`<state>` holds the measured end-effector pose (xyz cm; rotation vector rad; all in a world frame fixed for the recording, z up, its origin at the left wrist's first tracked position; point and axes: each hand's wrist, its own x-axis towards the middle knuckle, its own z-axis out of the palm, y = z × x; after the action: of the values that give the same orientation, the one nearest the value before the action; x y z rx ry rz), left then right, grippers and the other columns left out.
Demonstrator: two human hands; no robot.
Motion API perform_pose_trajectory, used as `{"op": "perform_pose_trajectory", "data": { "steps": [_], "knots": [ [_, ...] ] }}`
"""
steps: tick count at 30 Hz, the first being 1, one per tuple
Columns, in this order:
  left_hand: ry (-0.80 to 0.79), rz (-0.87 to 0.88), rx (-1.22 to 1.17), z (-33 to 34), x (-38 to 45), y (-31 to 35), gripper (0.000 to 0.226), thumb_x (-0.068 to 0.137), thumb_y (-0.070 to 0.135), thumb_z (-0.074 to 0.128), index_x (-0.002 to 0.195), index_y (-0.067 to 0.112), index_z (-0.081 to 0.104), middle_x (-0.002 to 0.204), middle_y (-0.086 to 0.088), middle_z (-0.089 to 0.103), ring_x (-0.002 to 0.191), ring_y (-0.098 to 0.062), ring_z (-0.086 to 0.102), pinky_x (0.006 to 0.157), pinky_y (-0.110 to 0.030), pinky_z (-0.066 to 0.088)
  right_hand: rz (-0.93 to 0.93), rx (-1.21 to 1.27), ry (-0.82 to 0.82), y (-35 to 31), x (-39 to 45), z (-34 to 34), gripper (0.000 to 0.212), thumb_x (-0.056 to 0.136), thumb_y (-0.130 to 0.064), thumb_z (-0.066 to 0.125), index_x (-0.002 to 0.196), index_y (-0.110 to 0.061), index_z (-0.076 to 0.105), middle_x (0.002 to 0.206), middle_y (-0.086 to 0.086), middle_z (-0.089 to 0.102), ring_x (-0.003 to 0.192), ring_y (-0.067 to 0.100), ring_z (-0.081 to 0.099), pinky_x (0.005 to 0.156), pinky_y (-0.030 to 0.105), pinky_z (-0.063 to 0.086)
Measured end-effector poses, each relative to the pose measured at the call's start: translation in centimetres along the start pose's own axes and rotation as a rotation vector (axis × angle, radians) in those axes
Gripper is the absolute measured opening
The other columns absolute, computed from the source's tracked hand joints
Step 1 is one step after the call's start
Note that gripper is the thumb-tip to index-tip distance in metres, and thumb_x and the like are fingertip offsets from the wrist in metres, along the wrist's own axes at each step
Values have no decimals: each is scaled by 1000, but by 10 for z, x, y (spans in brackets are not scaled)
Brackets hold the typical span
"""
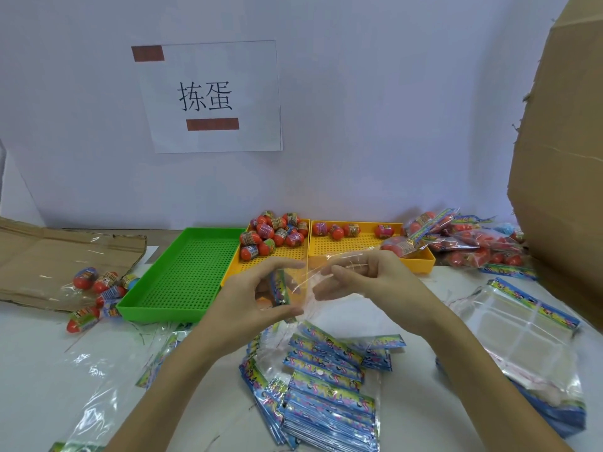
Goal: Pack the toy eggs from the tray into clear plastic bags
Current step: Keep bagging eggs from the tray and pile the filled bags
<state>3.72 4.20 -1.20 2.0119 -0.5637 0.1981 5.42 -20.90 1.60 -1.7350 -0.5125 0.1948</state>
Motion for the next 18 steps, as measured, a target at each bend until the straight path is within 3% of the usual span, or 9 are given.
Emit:
{"op": "perform_pose_trajectory", "data": {
  "steps": [3,6,9,12,15,18],
  "knots": [
    [14,52,99,-1,0,-1,67,80,21,91,136,40,60,91,18,70,73,-12,65,72,-26,56,18,-16,13,-1,2,4,22,107,-17,53,116,-6,70,95,9,81,90,26,79,84,22,58],
    [9,67,115,-1,2,-6,87,77,23,93,149,40,47,100,15,66,74,-13,63,74,-23,54,-23,-67,46,1,4,11,22,106,-20,57,108,-5,73,87,8,80,83,24,79,78,24,60],
    [-1,85,166,-2,1,-8,106,70,50,94,157,48,32,128,21,58,111,-12,64,92,-22,52,-122,-362,95,6,6,17,32,104,-34,61,88,-18,83,89,-11,80,94,3,73,87,21,54],
    [2,181,247,2,0,-6,103,72,62,89,158,46,34,144,24,50,135,-8,51,106,-19,42,-177,-488,93,7,4,26,40,102,-47,59,79,-25,83,92,-19,78,104,-6,67,96,24,48],
    [-27,265,370,11,-2,-2,86,78,54,88,152,44,44,138,29,57,126,-1,58,103,-28,51,-210,-498,43,7,2,39,37,104,-47,56,84,-29,82,92,-20,77,99,0,69,97,32,49],
    [28,313,404,19,-1,0,65,85,32,88,143,32,59,118,19,72,99,-4,70,85,-29,59,-280,-546,43,6,2,42,27,106,-41,55,90,-40,77,90,-22,75,93,6,65,90,33,47]
  ]
}}
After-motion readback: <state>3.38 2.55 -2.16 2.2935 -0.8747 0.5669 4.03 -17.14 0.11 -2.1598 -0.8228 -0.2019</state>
